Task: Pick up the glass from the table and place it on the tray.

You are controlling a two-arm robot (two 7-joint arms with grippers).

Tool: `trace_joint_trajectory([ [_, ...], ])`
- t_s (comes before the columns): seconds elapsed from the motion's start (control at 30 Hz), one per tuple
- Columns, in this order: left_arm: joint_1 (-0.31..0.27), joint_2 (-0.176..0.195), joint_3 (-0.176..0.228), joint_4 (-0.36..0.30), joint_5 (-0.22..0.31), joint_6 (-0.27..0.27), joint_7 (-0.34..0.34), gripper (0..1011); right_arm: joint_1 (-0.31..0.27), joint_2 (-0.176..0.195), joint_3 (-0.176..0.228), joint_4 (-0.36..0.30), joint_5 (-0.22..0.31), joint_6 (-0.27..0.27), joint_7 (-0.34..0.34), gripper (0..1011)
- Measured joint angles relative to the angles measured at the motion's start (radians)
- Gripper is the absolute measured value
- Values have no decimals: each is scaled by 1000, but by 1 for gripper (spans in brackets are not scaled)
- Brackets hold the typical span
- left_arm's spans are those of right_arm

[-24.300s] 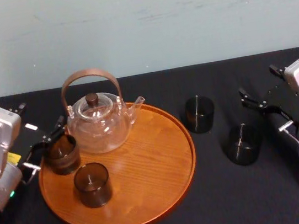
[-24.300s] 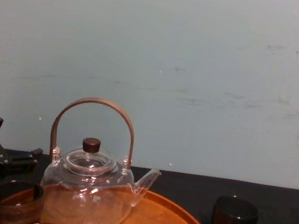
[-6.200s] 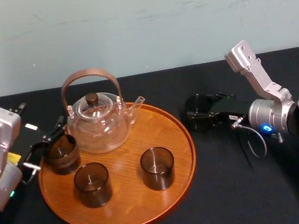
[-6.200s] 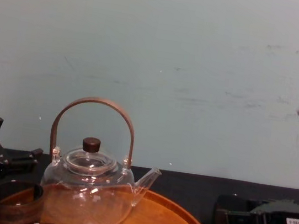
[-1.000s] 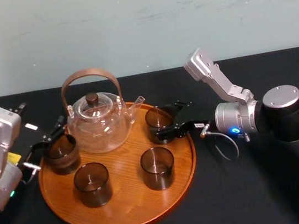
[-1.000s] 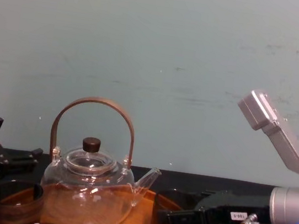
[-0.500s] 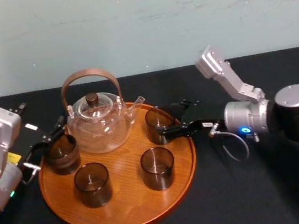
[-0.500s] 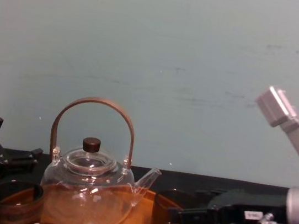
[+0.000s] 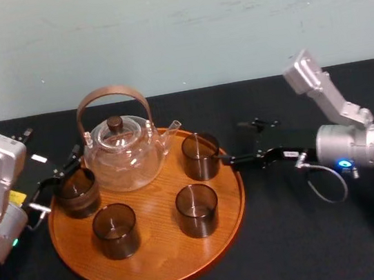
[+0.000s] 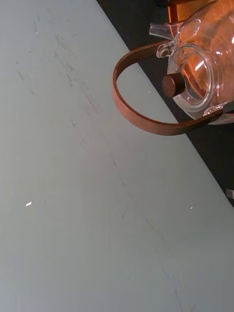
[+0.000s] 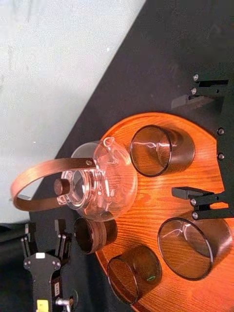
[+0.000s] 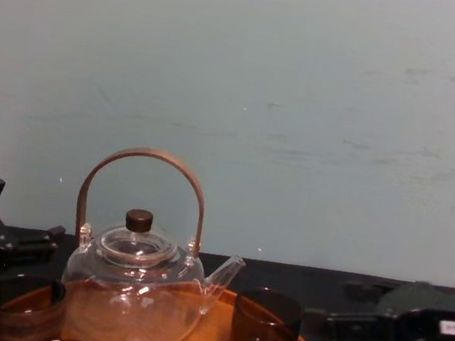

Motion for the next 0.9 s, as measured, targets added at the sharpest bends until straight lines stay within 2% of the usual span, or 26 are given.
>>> trace_joint_trajectory([
  [0.17,0,0,0,0,0,0,0,1001,-46,56,30,-75,27,-25,-13,1002],
  [0.37,0,0,0,0,0,0,0,1001,-85,80,67,-120,44,-47,-59,1002],
  [0.57,0,0,0,0,0,0,0,1001,-139,78,125,-155,48,-70,-167,1002],
  [0.73,0,0,0,0,0,0,0,1002,-194,62,179,-179,32,-95,-266,1002],
  [0.9,0,0,0,0,0,0,0,1002,-227,49,212,-186,17,-109,-319,1002],
])
